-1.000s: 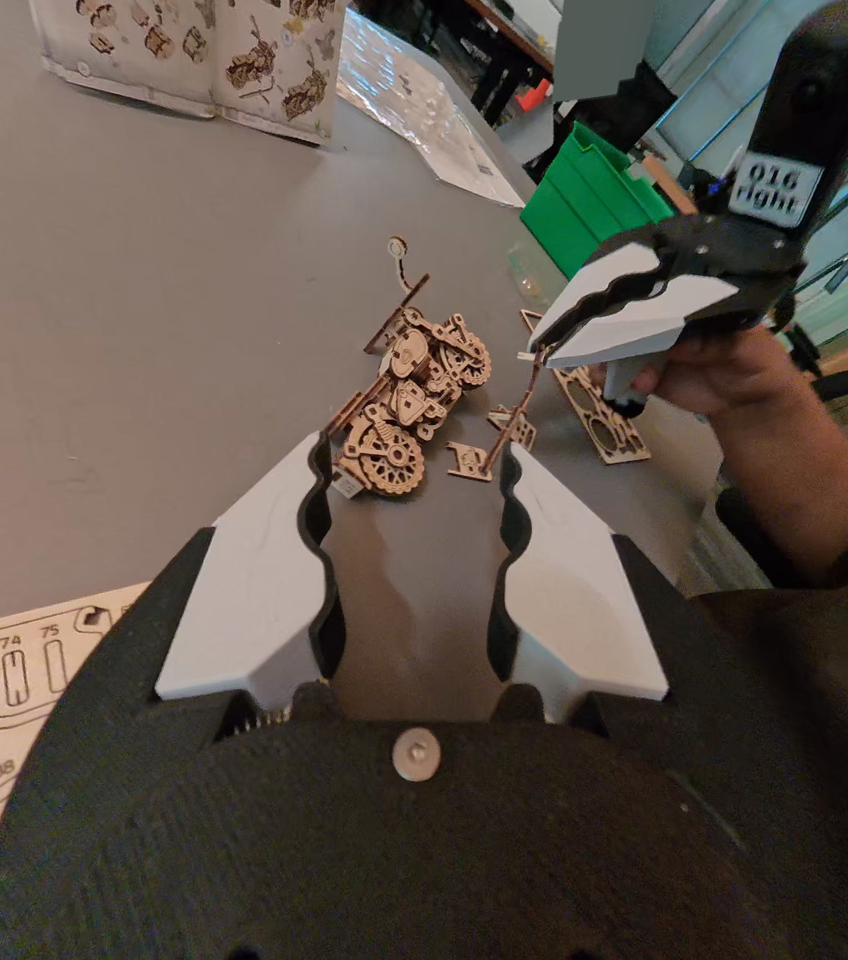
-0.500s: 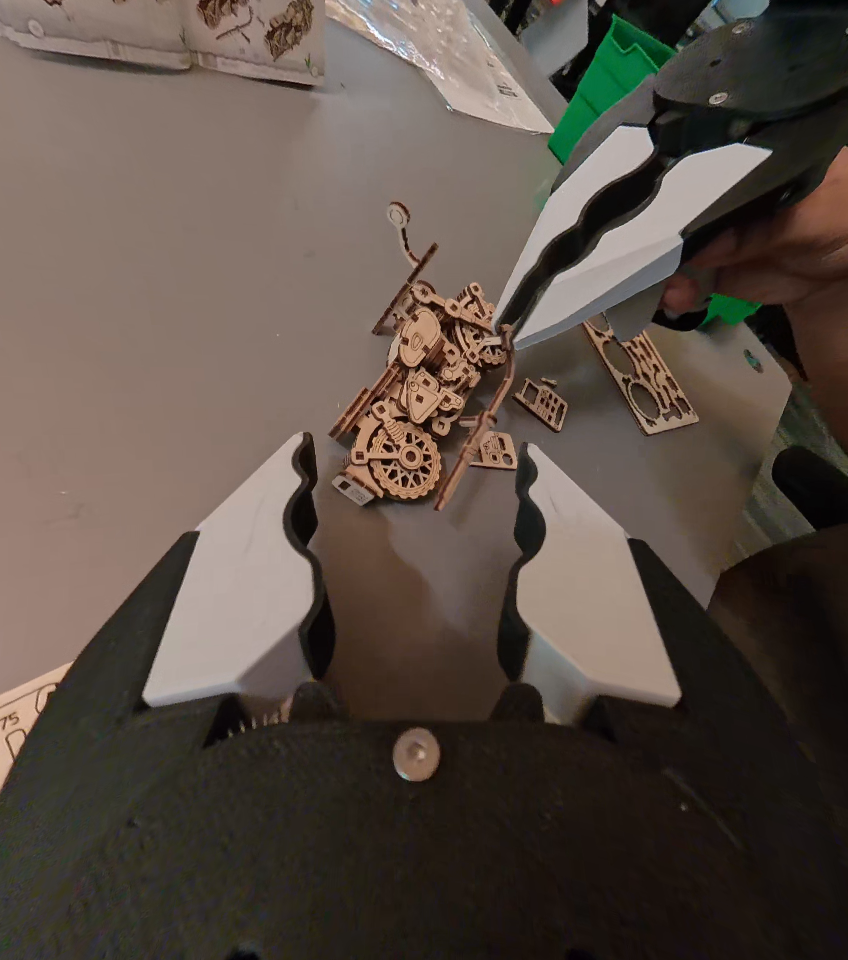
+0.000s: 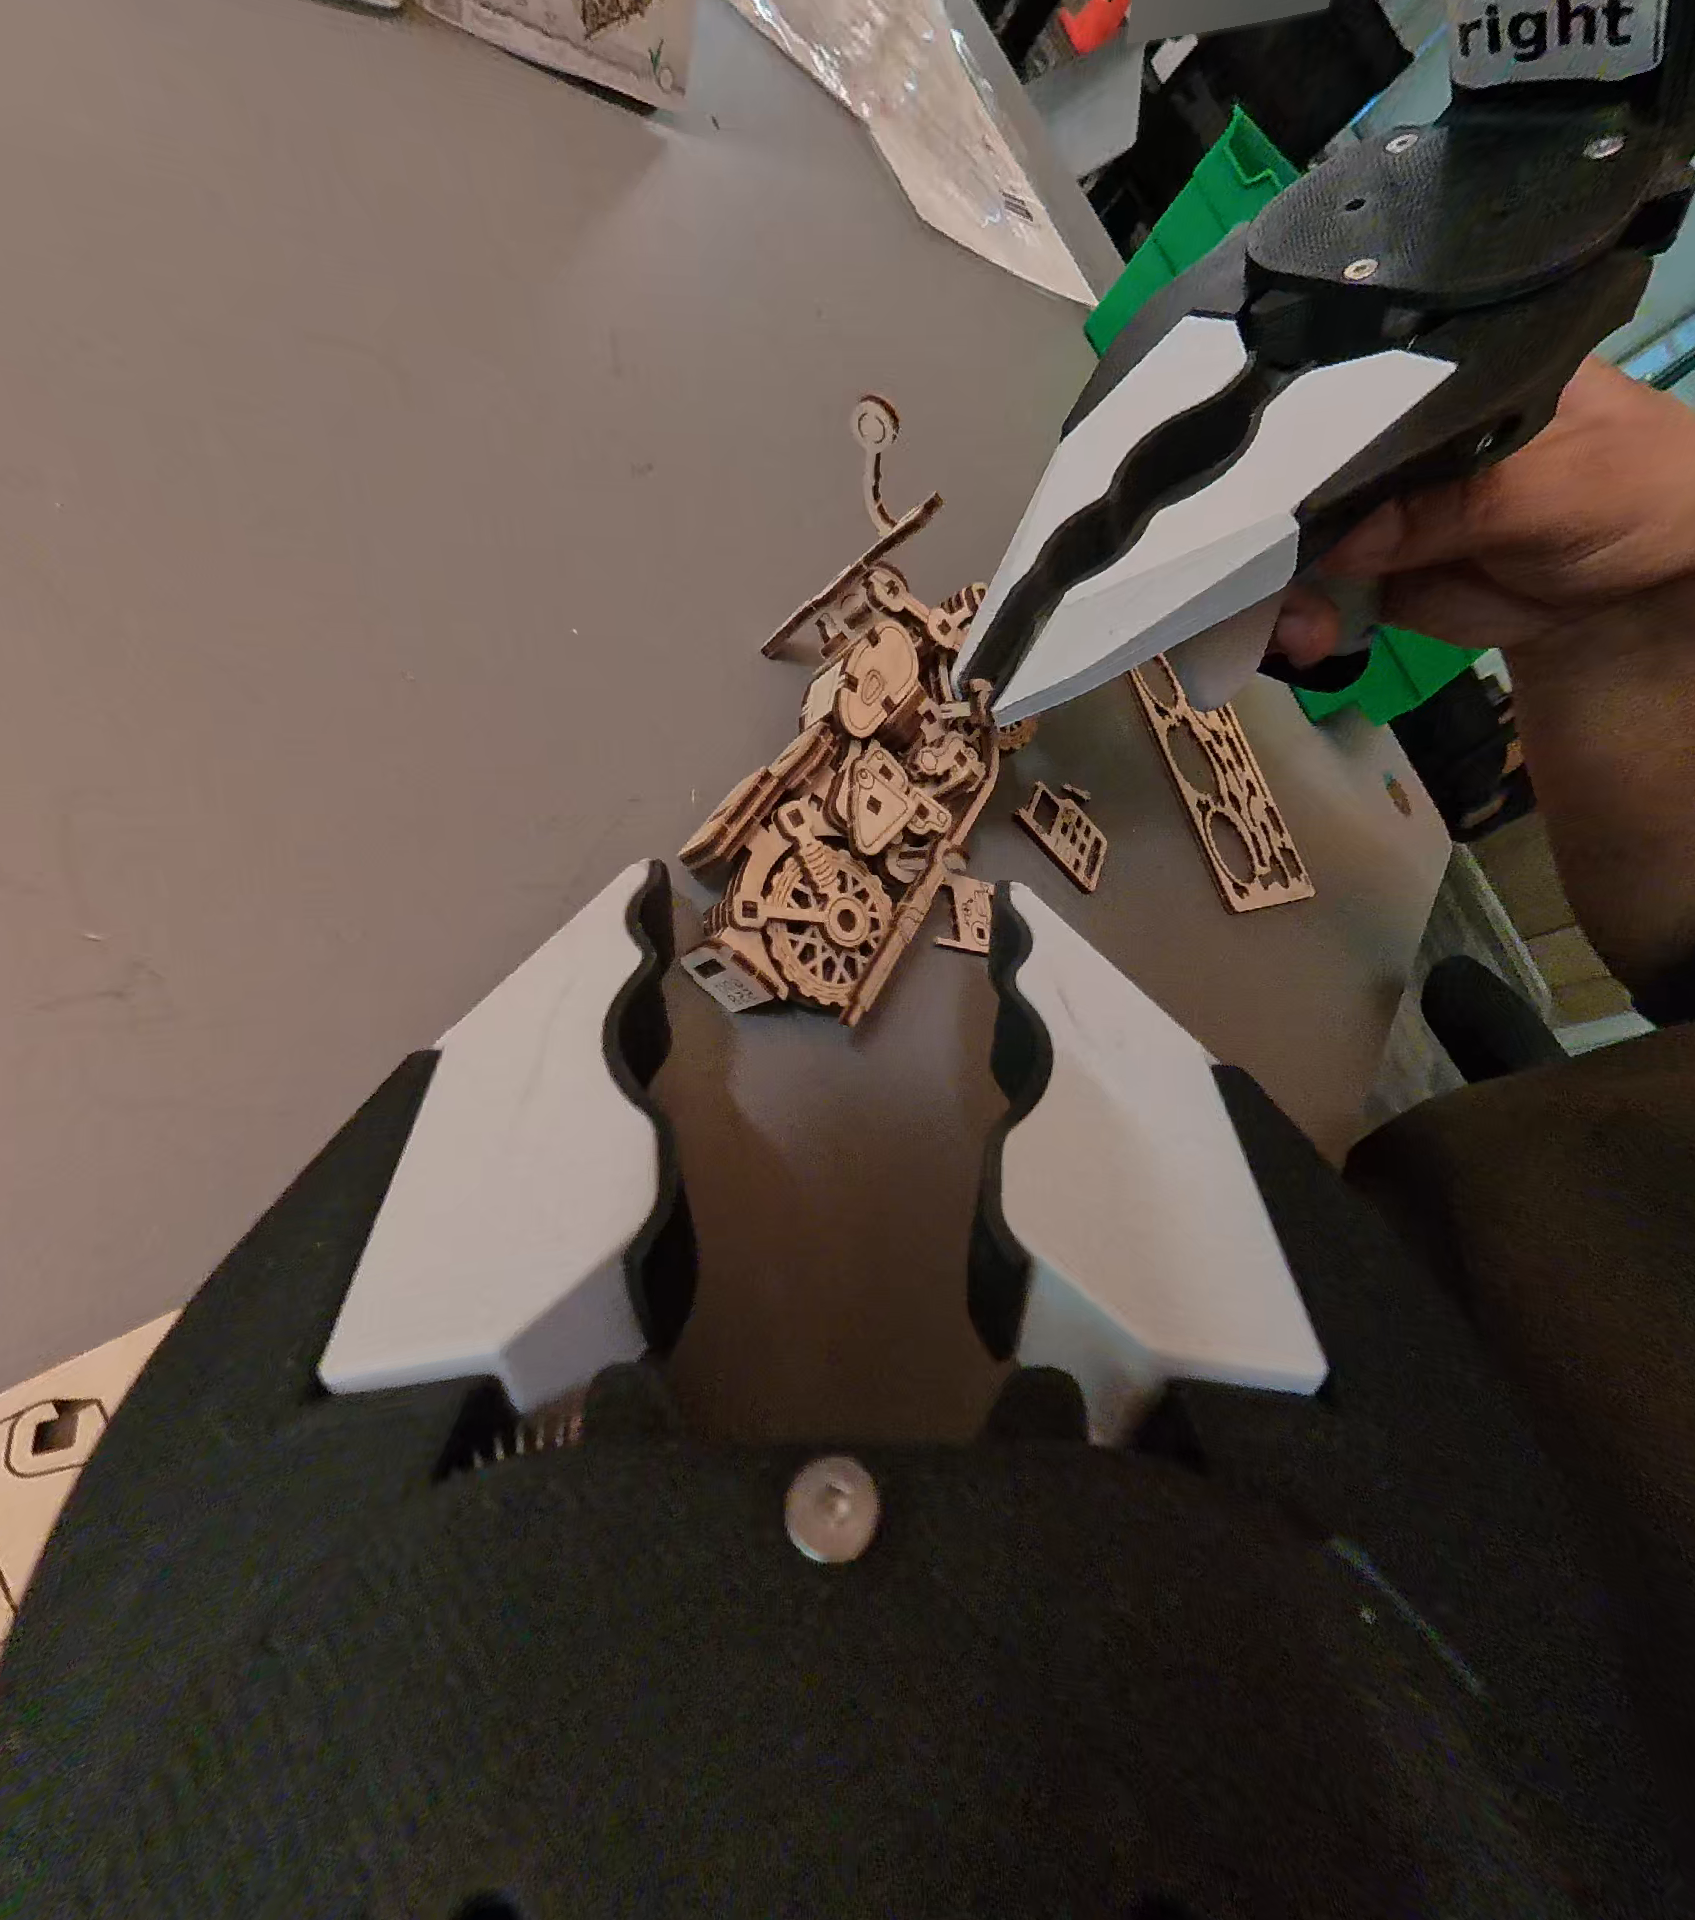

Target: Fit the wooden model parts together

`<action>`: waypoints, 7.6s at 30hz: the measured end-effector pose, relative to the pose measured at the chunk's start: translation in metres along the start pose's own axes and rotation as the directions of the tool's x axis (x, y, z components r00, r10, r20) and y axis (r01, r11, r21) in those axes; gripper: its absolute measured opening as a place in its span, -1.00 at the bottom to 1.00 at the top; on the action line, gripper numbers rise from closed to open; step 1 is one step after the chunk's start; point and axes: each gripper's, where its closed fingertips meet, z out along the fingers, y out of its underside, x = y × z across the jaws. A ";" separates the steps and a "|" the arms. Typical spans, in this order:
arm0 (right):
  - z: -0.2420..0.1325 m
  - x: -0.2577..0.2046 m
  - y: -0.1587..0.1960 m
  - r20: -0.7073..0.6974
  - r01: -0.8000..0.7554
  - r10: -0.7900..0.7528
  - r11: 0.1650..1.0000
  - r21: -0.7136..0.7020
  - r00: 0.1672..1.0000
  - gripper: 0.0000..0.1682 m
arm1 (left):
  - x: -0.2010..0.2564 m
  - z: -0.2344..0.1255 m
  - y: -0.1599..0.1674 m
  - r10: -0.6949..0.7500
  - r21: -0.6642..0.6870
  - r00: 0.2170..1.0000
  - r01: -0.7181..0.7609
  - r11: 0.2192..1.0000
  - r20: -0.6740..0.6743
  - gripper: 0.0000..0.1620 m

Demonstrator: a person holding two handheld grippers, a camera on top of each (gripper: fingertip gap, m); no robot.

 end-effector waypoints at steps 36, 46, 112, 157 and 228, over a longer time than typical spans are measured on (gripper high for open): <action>0.005 0.001 0.000 0.016 -0.072 0.073 0.996 -0.050 0.997 -0.92 | -0.002 -0.001 -0.002 -0.049 0.011 0.998 0.050 0.999 -0.030 -0.40; 0.008 -0.004 -0.004 0.056 -0.075 0.078 0.996 -0.057 0.995 -0.90 | -0.002 -0.001 -0.001 -0.050 0.011 0.998 0.050 0.999 -0.030 -0.39; 0.005 -0.006 0.044 -0.503 0.427 -0.359 0.904 0.023 0.786 -0.92 | 0.033 0.007 0.025 0.393 -0.077 0.907 -0.386 0.919 0.153 -0.49; -0.006 -0.084 0.048 -0.389 0.757 -0.683 0.651 0.059 0.618 -0.93 | 0.094 0.000 0.033 0.041 -0.055 0.925 -0.066 0.996 -0.378 -0.54; -0.021 -0.102 0.064 -0.221 0.747 -0.714 0.638 0.186 0.665 -0.74 | 0.127 -0.004 0.045 -0.269 -0.234 0.739 0.154 0.960 -0.618 -0.96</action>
